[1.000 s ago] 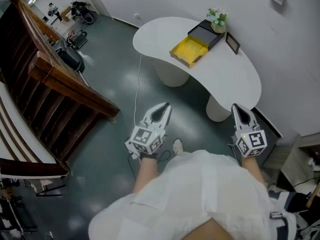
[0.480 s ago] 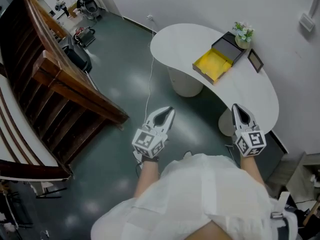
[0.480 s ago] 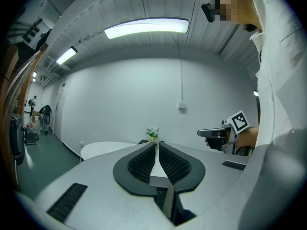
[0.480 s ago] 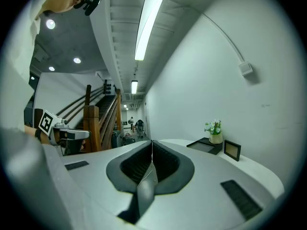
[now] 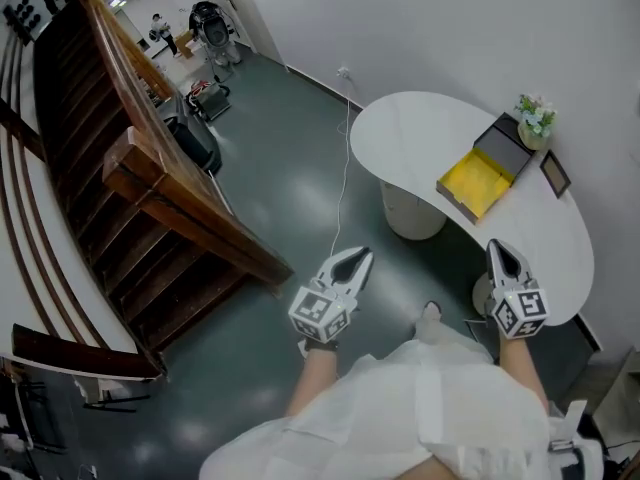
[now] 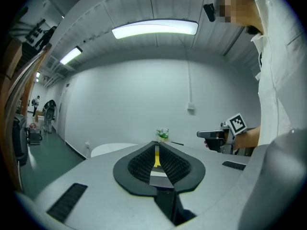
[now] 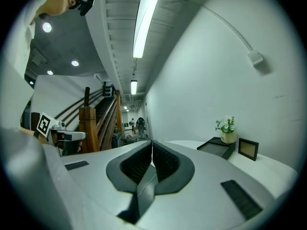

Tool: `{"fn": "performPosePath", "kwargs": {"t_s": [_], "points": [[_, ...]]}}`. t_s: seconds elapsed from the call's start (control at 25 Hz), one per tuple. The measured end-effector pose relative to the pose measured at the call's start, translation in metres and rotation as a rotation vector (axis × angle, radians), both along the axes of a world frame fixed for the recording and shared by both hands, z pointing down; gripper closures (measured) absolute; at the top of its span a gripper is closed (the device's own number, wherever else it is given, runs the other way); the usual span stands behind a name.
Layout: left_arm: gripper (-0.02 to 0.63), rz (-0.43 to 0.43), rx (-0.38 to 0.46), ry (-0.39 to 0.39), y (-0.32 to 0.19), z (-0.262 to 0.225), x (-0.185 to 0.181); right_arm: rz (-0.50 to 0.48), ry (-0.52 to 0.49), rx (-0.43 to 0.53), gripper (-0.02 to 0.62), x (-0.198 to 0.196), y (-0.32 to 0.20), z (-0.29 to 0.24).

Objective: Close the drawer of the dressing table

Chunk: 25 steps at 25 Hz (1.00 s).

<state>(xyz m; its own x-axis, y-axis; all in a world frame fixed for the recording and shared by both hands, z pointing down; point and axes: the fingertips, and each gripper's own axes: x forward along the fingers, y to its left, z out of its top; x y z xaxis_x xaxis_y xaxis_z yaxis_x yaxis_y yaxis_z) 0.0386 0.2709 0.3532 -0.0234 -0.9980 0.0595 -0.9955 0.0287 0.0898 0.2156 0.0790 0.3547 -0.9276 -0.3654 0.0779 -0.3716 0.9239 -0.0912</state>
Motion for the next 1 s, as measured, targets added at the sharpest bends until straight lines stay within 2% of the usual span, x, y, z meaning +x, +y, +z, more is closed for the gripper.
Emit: {"fn": "performPosePath", "kwargs": {"t_s": [0.2, 0.36, 0.72, 1.0], "points": [[0.569, -0.015, 0.023, 0.012, -0.023, -0.002, -0.046, -0.016, -0.014, -0.004, 0.584, -0.047, -0.026, 0.001], [0.569, -0.002, 0.039, 0.009, -0.064, -0.008, -0.086, -0.004, -0.014, 0.017, 0.584, -0.086, -0.064, -0.002], [0.569, 0.165, 0.052, -0.006, -0.181, -0.017, -0.150, 0.068, 0.011, 0.041, 0.584, -0.141, -0.139, -0.004], [0.569, 0.301, 0.035, 0.001, -0.256, -0.008, -0.166, 0.196, 0.007, 0.016, 0.584, -0.140, -0.180, -0.004]]}}
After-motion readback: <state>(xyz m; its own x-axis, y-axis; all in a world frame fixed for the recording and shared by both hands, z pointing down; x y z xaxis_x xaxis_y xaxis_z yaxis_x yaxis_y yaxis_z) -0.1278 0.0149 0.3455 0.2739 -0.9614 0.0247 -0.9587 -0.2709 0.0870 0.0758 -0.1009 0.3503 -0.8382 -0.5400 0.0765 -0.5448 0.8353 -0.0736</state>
